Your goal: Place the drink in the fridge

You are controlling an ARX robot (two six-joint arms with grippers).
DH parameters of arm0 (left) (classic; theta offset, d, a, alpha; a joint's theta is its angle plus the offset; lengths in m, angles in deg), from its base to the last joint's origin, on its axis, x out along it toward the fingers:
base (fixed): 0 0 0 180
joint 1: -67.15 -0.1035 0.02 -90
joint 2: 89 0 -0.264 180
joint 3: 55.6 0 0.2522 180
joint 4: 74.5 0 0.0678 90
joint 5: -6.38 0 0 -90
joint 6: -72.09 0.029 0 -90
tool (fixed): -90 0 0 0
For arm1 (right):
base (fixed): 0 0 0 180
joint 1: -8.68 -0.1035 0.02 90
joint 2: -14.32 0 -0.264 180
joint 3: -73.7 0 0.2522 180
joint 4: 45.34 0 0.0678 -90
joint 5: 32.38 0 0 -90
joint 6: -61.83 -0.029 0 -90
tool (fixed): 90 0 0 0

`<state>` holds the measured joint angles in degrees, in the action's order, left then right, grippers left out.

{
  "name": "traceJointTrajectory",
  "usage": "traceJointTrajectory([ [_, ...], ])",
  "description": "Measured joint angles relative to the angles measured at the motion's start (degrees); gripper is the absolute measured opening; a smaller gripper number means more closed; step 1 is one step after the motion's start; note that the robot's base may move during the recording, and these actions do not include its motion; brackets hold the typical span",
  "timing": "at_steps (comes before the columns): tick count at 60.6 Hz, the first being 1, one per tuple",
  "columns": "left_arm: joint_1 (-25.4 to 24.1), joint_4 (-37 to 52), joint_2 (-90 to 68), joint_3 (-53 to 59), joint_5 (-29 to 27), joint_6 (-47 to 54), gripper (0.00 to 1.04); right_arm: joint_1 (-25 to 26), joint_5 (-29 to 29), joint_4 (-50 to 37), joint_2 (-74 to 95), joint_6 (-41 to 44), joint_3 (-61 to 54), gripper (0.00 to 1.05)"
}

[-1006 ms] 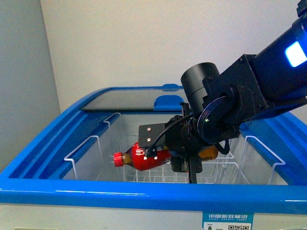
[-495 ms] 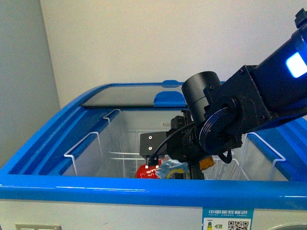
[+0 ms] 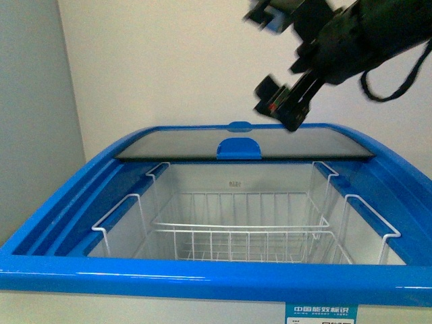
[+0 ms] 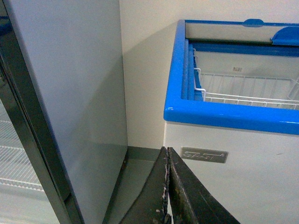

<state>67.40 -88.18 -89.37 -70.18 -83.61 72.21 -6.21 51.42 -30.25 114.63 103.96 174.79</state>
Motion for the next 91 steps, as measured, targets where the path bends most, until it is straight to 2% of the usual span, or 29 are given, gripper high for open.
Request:
traceJointTrajectory([
  [4, 0.0, 0.0, 0.0, 0.0, 0.0, 0.0, 0.03, 3.4, 3.4, -0.1, -4.8, -8.1, -1.5, 0.97],
  [10, 0.0, 0.0, 0.0, 0.0, 0.0, 0.0, 0.03, 8.0, 5.0, 2.4, -12.7, -19.8, -6.0, 0.97],
  [26, 0.0, 0.0, 0.0, 0.0, 0.0, 0.0, 0.03, 12.5, 2.7, 6.6, -34.5, -36.0, -22.1, 0.97],
  [33, 0.0, 0.0, 0.0, 0.0, 0.0, 0.0, 0.03, 12.7, 4.5, 7.7, -46.1, -41.4, -31.4, 0.97],
  [37, 0.0, 0.0, 0.0, 0.0, 0.0, 0.0, 0.03, 14.1, 5.7, 1.3, -53.1, -41.6, -39.2, 0.86],
  [43, 0.0, 0.0, 0.0, 0.0, 0.0, 0.0, 0.03, 14.8, 6.3, -2.4, -60.8, -41.6, -48.0, 0.72],
  [54, 0.0, 0.0, 0.0, 0.0, 0.0, 0.0, 0.03, 14.8, 6.1, -8.3, -70.1, -41.6, -63.7, 0.33],
  [59, 0.0, 0.0, 0.0, 0.0, 0.0, 0.0, 0.03, 14.8, 6.2, -9.3, -71.6, -41.6, -67.4, 0.19],
  [63, 0.0, 0.0, 0.0, 0.0, 0.0, 0.0, 0.03, 14.8, 6.2, -10.4, -73.4, -41.6, -70.3, 0.03],
  [91, 0.0, 0.0, 0.0, 0.0, 0.0, 0.0, 0.03, 14.9, 6.2, -11.7, -84.1, -41.7, -81.8, 0.03],
])
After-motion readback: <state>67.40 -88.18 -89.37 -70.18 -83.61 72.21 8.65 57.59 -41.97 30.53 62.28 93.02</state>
